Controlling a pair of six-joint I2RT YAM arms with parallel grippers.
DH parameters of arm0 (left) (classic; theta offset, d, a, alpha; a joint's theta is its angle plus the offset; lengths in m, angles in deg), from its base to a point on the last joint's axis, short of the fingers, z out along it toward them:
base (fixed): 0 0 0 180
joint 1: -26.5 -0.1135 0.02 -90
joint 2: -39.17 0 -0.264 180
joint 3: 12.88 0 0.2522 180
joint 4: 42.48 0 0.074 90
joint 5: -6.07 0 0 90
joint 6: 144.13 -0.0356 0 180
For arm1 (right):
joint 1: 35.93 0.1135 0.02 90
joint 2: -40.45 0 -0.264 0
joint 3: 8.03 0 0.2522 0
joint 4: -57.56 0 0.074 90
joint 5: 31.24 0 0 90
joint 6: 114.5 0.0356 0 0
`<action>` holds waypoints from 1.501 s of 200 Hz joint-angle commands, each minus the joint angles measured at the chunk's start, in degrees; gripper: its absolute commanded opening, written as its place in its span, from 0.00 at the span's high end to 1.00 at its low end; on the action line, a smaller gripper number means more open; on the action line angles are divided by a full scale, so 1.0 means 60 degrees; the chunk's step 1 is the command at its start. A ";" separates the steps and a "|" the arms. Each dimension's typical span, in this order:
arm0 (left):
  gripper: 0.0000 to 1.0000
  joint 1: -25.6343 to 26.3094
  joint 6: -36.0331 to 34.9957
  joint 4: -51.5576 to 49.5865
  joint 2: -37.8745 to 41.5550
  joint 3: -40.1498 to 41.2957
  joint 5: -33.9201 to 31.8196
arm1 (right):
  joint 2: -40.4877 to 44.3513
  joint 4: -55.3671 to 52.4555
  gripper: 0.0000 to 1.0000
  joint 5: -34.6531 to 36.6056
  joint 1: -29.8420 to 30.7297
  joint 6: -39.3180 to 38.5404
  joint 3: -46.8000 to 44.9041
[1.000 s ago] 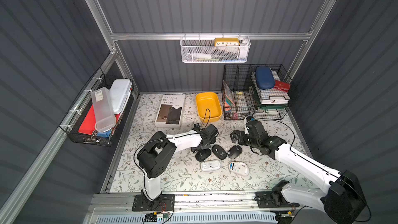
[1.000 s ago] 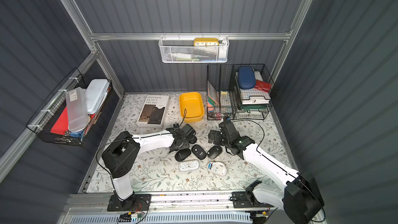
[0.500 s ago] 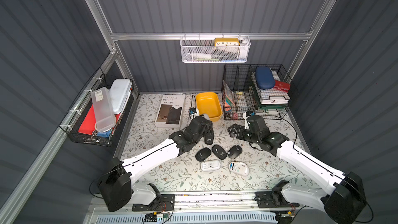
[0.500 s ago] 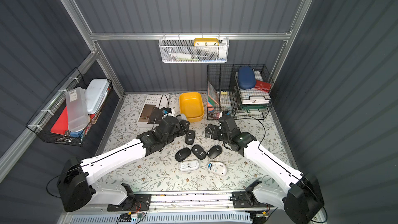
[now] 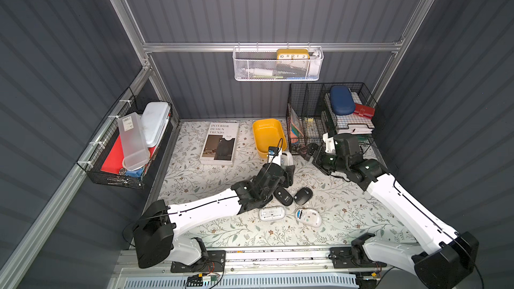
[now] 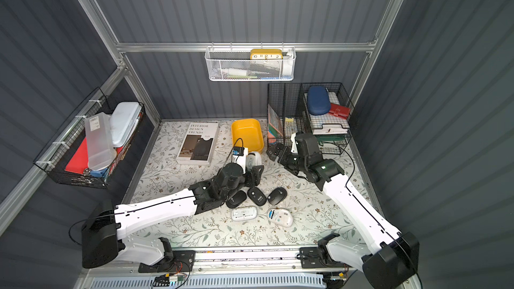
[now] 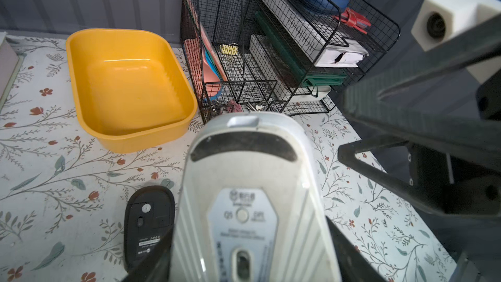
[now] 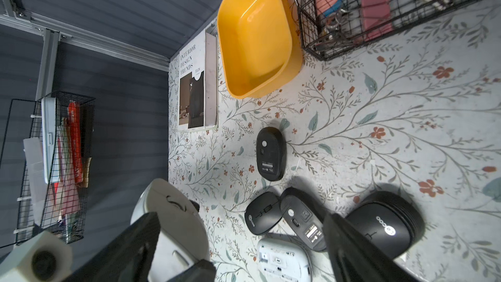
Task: Put the mouse in the storage box
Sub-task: Pick up the mouse from the center of the board.
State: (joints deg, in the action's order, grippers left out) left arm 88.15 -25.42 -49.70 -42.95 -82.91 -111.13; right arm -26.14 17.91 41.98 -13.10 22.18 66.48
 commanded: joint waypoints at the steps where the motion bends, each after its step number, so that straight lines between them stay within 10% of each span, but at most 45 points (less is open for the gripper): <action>1: 0.47 0.0230 -0.0831 0.0294 -0.0395 -0.0433 -0.0531 | -0.0007 -0.0134 0.02 -0.1122 -0.0022 0.0061 0.0115; 104: 0.47 0.1100 -0.1231 -0.0124 -0.1232 -0.1048 -0.1018 | -0.0832 -0.0364 0.21 -0.2682 0.0021 -0.1437 -0.0039; 159: 0.48 0.1152 -0.1042 -0.0185 -0.1235 -0.1051 -0.1463 | -0.0977 -0.0255 0.48 -0.3074 0.0060 -0.1393 -0.0206; 250: 0.48 0.1159 -0.0888 0.0035 -0.1166 -0.1055 -0.1553 | -0.1304 -0.0080 0.48 -0.3267 0.0450 -0.1440 -0.0336; 300: 0.44 0.1151 -0.0706 0.0039 -0.1086 -0.0929 -0.1543 | -0.1200 0.0275 0.76 -0.2807 0.0471 -0.1212 -0.0325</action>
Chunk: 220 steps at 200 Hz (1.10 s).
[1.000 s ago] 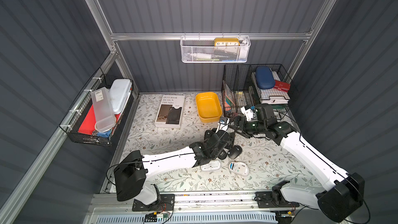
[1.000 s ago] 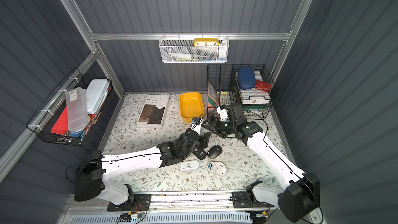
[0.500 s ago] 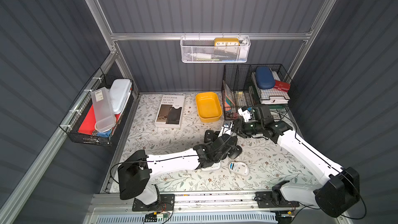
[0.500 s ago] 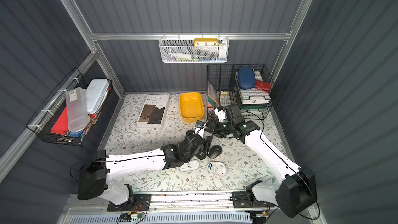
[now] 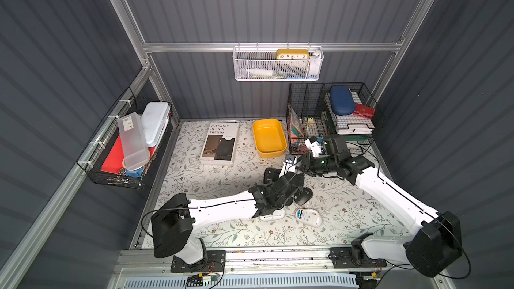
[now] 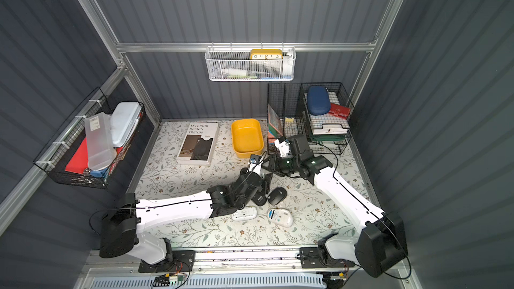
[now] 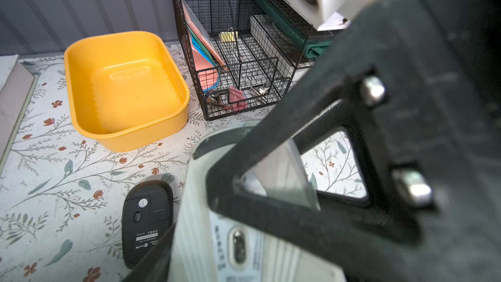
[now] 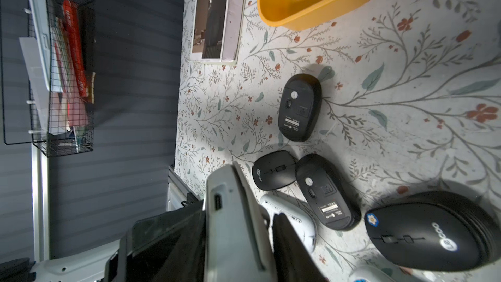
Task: Put the mouse in the storage box
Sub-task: Pick up the mouse from the center of the board, then place the mouse in the storage box.
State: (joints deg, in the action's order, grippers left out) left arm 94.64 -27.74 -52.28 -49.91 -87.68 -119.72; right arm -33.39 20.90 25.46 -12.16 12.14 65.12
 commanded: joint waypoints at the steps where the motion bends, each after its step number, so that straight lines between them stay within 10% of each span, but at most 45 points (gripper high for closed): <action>1: 0.44 0.0069 -0.0316 0.0468 0.0077 -0.0138 -0.0105 | 0.0013 -0.0211 0.76 -0.0042 0.0315 0.0465 -0.0107; 111: 0.04 0.0066 0.0168 0.0525 0.0297 0.0413 0.0333 | -0.0350 0.0630 0.91 0.2144 0.0211 0.0553 0.0302; 158: 0.01 -0.0028 0.0634 0.0509 0.0735 0.0910 0.0343 | -0.1499 0.0615 0.93 0.3566 0.0040 -0.0267 0.1262; 220: 0.01 -0.3222 0.2858 0.0216 0.3749 0.2051 0.0599 | -0.4064 -0.0276 0.94 0.5702 0.0509 -0.2260 0.4097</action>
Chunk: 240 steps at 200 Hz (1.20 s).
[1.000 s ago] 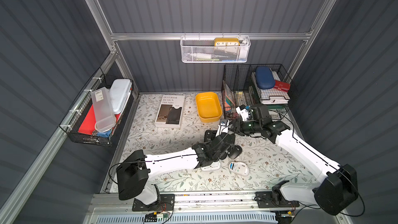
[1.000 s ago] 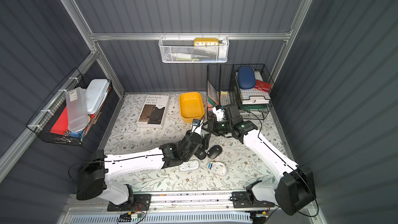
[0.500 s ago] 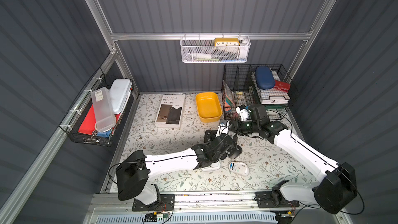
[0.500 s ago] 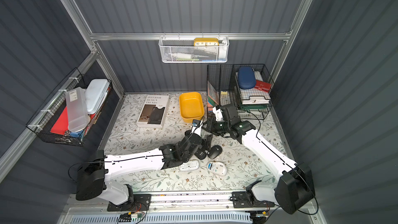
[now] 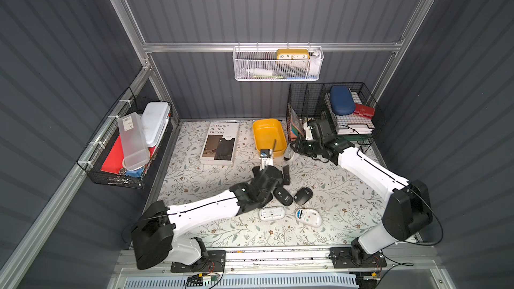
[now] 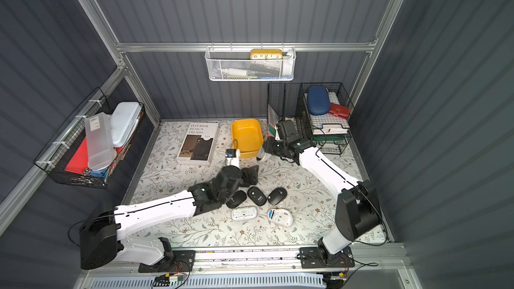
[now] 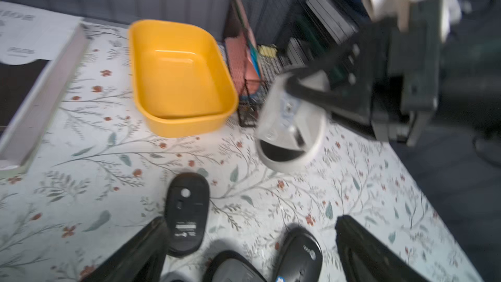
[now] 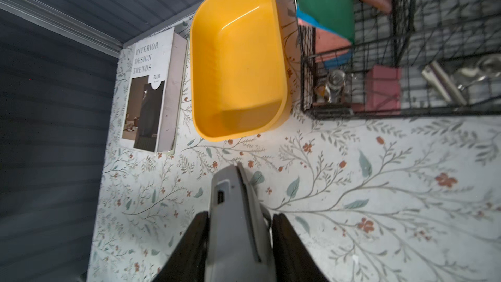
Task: Put the mouse in the storage box
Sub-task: Place the mouse in the storage box.
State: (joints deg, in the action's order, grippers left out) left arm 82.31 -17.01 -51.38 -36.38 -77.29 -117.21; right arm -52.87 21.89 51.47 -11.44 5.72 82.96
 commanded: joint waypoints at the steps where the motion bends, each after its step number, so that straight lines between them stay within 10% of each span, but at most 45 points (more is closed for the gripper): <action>1: 0.01 -0.1228 0.1081 0.0075 0.1528 0.0331 0.0197 | -0.0858 -0.0460 0.94 0.1430 0.0409 -0.1238 0.1187; 132: 0.01 -0.5340 0.0883 -0.0008 0.1825 -0.0178 0.1192 | -0.8040 -0.2566 0.95 0.7779 0.2247 -0.6580 1.0065; 240: 0.01 -0.5493 0.0536 0.0347 0.2441 0.0411 0.1355 | -1.0305 0.0379 0.90 1.0088 0.2685 -1.0708 1.0774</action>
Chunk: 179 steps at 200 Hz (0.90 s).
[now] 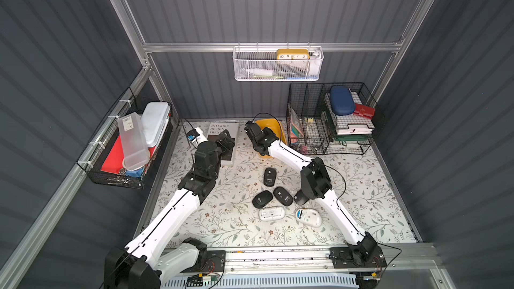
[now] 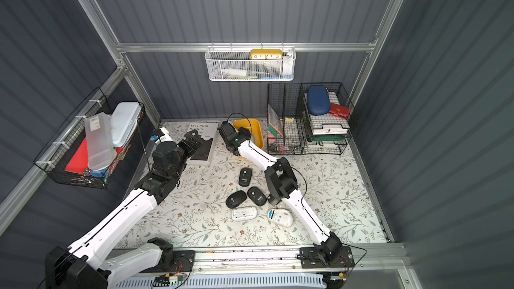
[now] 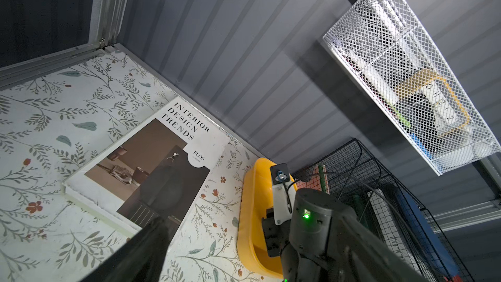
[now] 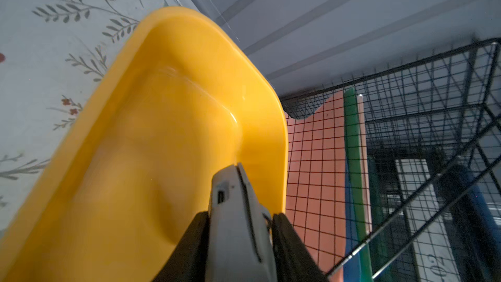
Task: Put the mouse in the storage box
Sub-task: Place the mouse in the storage box.
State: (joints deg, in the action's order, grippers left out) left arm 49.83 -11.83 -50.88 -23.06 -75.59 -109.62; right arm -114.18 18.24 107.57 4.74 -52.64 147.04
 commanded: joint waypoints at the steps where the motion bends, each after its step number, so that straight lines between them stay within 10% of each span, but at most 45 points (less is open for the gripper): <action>1: 0.01 -0.0080 -0.0327 0.0263 0.0222 0.0129 0.0092 | -0.0100 0.0998 0.90 0.0739 -0.0010 -0.1002 0.0099; 179: 0.01 -0.0102 -0.0415 0.0188 0.0312 0.0065 -0.0112 | -0.0502 -0.0024 0.48 -0.0557 -0.0250 0.0210 0.0270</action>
State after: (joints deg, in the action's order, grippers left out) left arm 49.70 -12.88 -50.00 -22.26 -75.59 -109.53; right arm -115.82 19.51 105.19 3.53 -54.37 147.04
